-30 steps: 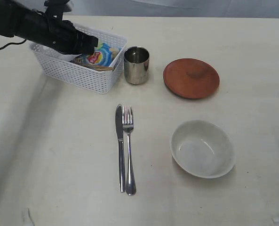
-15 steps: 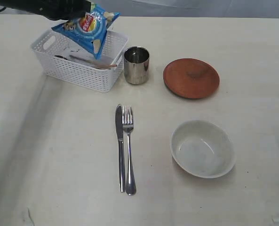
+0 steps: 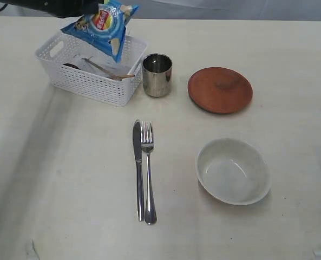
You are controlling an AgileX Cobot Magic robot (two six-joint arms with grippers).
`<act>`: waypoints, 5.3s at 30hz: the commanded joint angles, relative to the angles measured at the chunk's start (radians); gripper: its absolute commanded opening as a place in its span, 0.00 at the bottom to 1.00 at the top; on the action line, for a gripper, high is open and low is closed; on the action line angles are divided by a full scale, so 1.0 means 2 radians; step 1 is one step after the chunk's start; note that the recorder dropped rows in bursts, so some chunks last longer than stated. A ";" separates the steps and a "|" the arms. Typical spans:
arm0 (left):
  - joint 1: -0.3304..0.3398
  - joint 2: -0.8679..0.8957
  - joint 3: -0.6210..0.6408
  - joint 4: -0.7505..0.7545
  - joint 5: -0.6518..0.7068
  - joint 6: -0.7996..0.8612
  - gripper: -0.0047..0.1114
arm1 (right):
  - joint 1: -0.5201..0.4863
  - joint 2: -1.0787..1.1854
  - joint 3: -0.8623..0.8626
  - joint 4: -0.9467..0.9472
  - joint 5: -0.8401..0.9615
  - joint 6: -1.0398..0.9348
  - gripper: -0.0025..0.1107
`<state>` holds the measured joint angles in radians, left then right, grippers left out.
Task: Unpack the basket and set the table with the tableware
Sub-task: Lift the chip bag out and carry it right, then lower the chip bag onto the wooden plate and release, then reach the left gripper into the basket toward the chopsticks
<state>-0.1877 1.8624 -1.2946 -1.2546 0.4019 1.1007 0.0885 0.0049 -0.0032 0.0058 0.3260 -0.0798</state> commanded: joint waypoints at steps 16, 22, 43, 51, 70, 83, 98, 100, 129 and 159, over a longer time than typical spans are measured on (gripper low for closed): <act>-0.204 -0.001 -0.020 -0.118 -0.010 -0.010 0.04 | -0.003 -0.002 0.002 -0.003 -0.001 0.002 0.02; -0.270 0.058 -0.097 -0.118 -0.054 -0.018 0.04 | -0.003 -0.002 0.002 -0.003 -0.001 0.002 0.02; -0.295 0.192 -0.165 -0.121 -0.147 -0.027 0.08 | -0.003 -0.002 0.002 -0.003 -0.002 0.002 0.02; -0.295 0.186 -0.165 -0.121 -0.179 -0.027 0.55 | -0.003 -0.002 0.002 -0.003 -0.002 0.002 0.02; -0.260 0.040 -0.117 0.074 -0.083 -0.041 0.04 | -0.003 -0.002 0.002 -0.003 -0.002 0.002 0.02; -0.070 -0.004 -0.112 0.397 0.155 -0.342 0.04 | -0.003 -0.002 0.002 -0.003 -0.002 0.002 0.02; -0.065 0.062 -0.111 0.528 0.255 -0.348 0.45 | -0.003 -0.002 0.002 -0.003 -0.002 0.002 0.02; -0.065 0.072 -0.111 0.557 0.264 -0.368 0.45 | -0.003 -0.002 0.002 -0.003 -0.002 0.002 0.02; 0.035 0.084 -0.111 0.742 0.281 -0.520 0.45 | -0.003 -0.002 0.002 -0.003 -0.002 0.002 0.02; 0.019 0.092 -0.113 0.440 0.314 -0.416 0.45 | -0.003 -0.002 0.002 -0.003 -0.002 0.002 0.02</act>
<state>-0.1391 2.0358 -1.5211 -0.3072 1.0158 0.2660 0.0885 0.0049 -0.0032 0.0058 0.3260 -0.0779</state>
